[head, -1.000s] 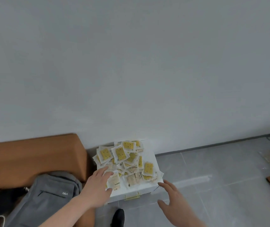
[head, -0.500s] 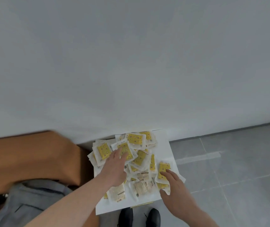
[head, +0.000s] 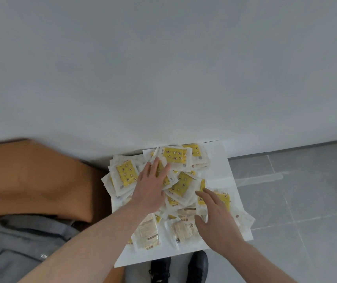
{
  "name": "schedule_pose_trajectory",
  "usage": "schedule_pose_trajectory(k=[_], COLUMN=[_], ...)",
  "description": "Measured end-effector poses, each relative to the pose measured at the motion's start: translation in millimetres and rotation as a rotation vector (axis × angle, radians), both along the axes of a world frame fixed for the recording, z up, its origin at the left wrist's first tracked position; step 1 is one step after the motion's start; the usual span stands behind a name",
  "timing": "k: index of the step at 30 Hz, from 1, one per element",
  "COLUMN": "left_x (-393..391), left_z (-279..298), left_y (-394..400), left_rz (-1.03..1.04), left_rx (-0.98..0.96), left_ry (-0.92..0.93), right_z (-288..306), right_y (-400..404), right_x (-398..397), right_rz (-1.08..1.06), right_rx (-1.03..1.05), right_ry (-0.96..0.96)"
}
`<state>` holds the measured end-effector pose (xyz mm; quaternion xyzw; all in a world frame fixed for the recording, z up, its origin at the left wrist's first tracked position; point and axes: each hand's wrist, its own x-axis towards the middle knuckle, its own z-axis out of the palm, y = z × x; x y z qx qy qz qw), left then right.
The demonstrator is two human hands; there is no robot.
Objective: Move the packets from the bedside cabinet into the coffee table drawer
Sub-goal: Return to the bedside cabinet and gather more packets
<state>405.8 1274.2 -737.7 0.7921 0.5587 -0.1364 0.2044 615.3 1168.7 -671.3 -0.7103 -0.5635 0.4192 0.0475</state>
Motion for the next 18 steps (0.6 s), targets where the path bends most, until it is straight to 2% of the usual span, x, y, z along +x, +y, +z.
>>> schedule_pose_trajectory(k=[8,14,18], left_x=[-16,-24,-7], left_z=[9,31,44], left_y=[-5,1,21], left_rz=[-0.013,-0.036,-0.12], left_rx=[0.005,0.235,0.295], left_ry=[-0.119,-0.317,-0.316], right_z=[-27,-40,-44], right_y=[40,36,31], right_x=[-36,-33,-23], right_rz=[0.2,0.241,0.245], right_rx=[0.052,0.124,0.208], right_ry=[-0.055,-0.155,-0.117])
